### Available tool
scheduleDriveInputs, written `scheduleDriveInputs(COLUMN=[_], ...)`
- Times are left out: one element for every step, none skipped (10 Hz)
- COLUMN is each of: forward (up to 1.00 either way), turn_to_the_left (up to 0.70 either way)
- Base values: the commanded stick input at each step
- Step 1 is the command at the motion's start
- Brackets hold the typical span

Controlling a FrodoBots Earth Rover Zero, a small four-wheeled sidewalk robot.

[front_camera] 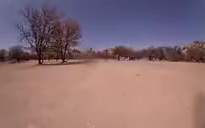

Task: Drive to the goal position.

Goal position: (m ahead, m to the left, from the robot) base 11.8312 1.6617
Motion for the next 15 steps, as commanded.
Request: scheduleDriveInputs(forward=[1.00, 1.00, 1.00, 1.00, 1.00, 1.00, 1.00, 1.00, 1.00, 1.00, 1.00, 1.00, 1.00, 1.00, 1.00], turn_to_the_left=[0.00, 0.00, 0.00, 0.00, 0.00, 0.00, 0.00, 0.00, 0.00, 0.00, 0.00, 0.00, 0.00, 0.00, 0.00])
